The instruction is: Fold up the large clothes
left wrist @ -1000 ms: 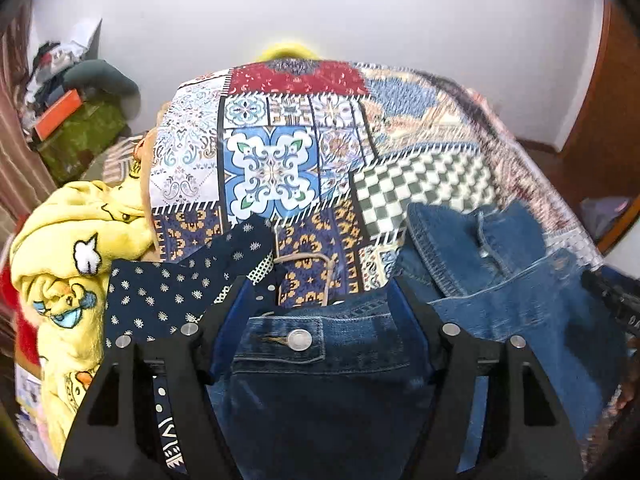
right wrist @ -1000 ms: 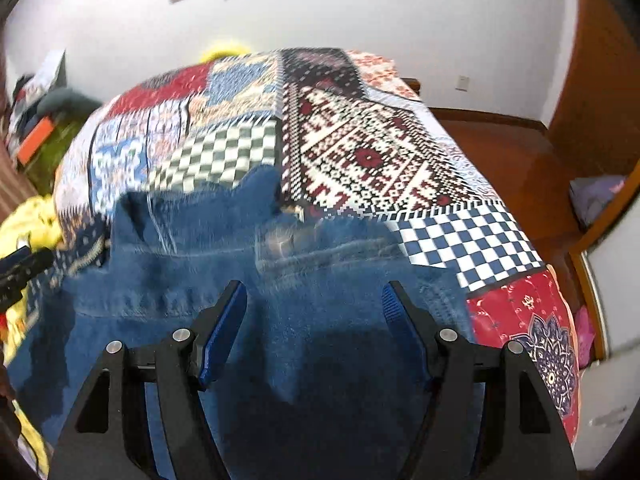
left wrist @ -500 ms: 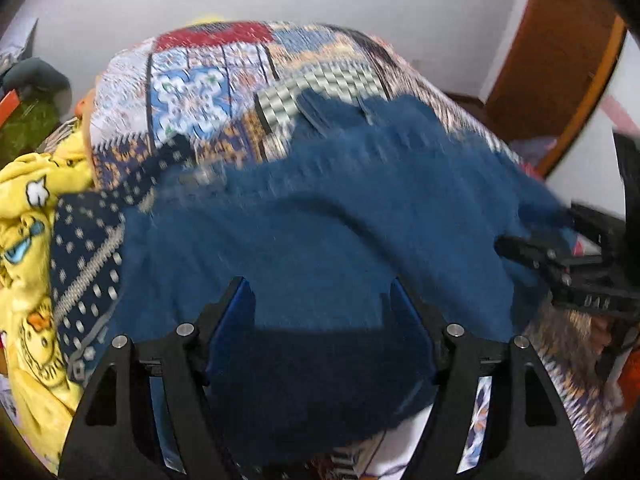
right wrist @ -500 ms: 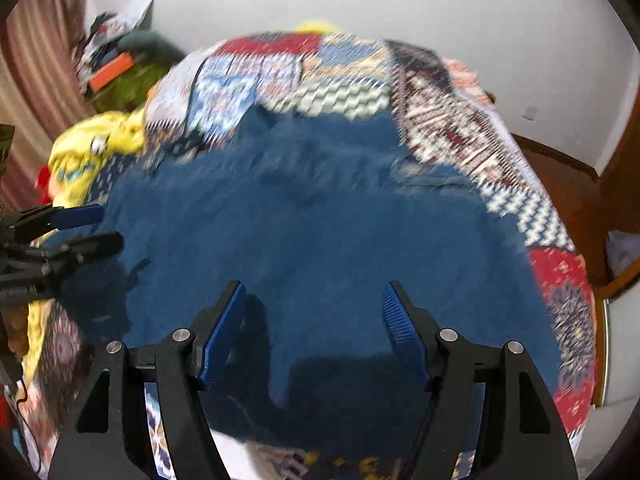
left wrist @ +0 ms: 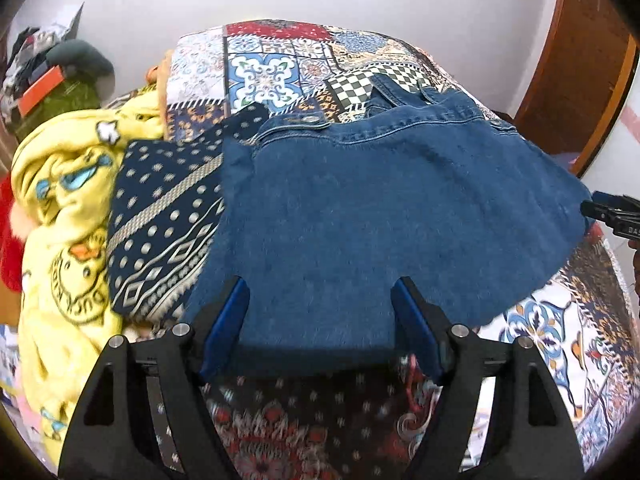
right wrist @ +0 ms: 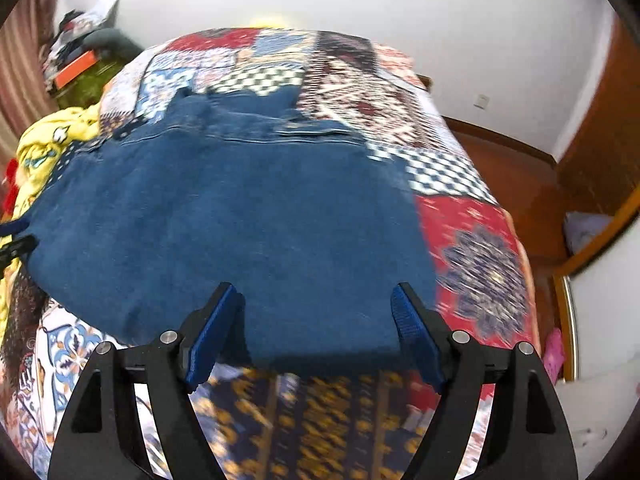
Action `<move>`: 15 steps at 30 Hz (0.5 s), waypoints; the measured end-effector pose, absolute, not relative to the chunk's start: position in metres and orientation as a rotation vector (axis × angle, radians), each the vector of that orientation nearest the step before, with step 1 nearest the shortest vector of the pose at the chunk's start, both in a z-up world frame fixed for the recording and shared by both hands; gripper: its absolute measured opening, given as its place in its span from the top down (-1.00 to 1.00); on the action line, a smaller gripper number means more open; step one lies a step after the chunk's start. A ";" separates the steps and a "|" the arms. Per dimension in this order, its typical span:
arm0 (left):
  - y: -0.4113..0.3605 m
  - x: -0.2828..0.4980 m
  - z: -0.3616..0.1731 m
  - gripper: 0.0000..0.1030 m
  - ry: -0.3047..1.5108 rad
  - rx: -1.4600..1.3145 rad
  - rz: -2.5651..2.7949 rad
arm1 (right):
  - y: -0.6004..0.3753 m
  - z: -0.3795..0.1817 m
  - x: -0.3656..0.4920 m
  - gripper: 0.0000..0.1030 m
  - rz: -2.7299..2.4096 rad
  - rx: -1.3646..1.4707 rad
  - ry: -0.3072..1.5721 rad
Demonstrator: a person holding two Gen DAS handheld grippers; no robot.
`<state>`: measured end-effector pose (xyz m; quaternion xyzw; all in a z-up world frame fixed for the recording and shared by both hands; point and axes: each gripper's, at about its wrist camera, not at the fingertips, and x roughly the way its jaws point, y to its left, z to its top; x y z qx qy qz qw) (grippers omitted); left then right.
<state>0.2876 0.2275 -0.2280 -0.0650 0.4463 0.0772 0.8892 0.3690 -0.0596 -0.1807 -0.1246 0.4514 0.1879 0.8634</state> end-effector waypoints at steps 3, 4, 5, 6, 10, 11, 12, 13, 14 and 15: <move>0.235 0.274 -0.226 -0.55 0.933 -0.057 0.307 | -0.083 -0.179 0.370 -0.49 0.316 -0.240 0.962; 0.242 0.268 -0.226 -0.56 0.933 -0.081 0.329 | -0.091 -0.179 0.370 -0.49 0.309 -0.215 0.969; 0.250 0.261 -0.226 -0.56 0.932 -0.129 0.345 | -0.101 -0.178 0.369 -0.49 0.295 -0.186 0.977; 0.259 0.256 -0.226 -0.56 0.931 -0.173 0.358 | -0.109 -0.177 0.368 -0.49 0.275 -0.164 0.985; 0.282 0.228 -0.228 -0.56 0.898 -0.402 0.458 | -0.127 -0.169 0.359 -0.49 0.224 -0.129 0.965; 0.282 0.221 -0.227 -0.56 0.873 -0.457 0.461 | -0.129 -0.166 0.356 -0.49 0.221 -0.121 0.954; 0.280 0.218 -0.229 -0.56 0.859 -0.501 0.444 | -0.131 -0.163 0.353 -0.49 0.222 -0.110 0.944; 0.278 0.218 -0.231 -0.56 0.855 -0.546 0.415 | -0.131 -0.161 0.351 -0.49 0.227 -0.097 0.938; 0.276 0.219 -0.234 -0.56 0.856 -0.601 0.371 | -0.132 -0.159 0.350 -0.50 0.234 -0.080 0.934; 0.273 0.221 -0.240 -0.56 0.858 -0.659 0.321 | -0.131 -0.159 0.349 -0.51 0.242 -0.064 0.931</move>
